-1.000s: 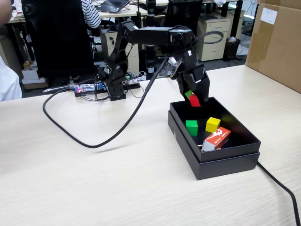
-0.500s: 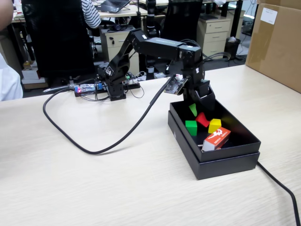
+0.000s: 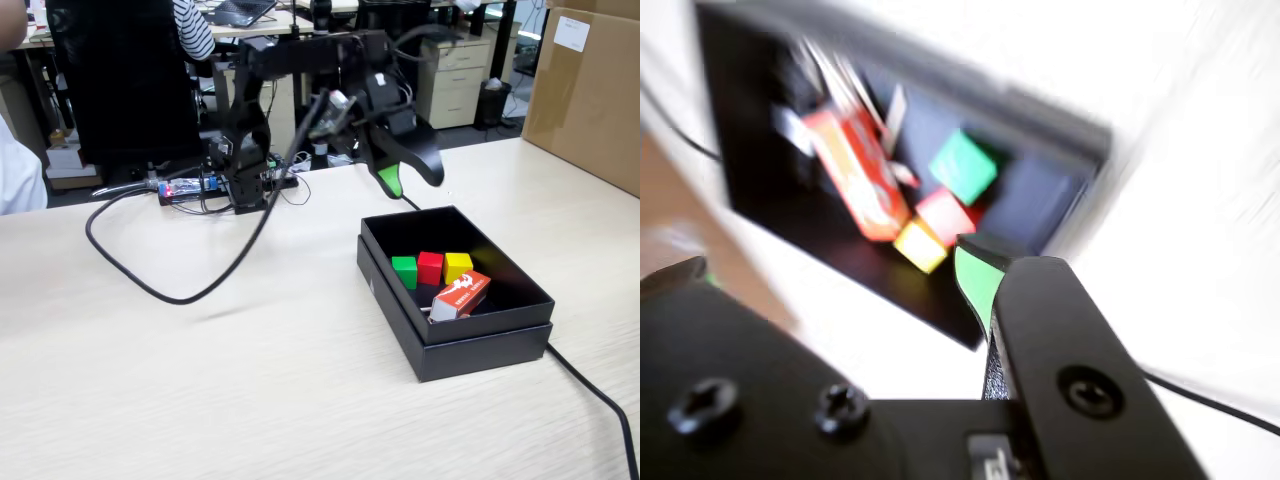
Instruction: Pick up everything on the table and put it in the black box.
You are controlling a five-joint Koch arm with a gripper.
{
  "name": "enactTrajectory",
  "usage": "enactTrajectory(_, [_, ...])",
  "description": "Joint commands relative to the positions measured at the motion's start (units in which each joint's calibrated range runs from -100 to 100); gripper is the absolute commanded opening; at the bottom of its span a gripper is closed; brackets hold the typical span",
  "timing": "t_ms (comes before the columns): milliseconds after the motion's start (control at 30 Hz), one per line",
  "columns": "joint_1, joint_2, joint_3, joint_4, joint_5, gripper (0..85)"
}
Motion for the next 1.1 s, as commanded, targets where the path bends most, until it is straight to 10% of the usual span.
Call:
enactTrajectory(0, [-3.6, -15.8, -4.1, 0.1, -2.2, 48.8])
enactTrajectory(233, [-12.5, -39.9, -32.4, 10.0, -6.7, 48.4])
enactTrajectory(1067, [-13.4, -73.8, -88.6, 33.2, -4.4, 52.4])
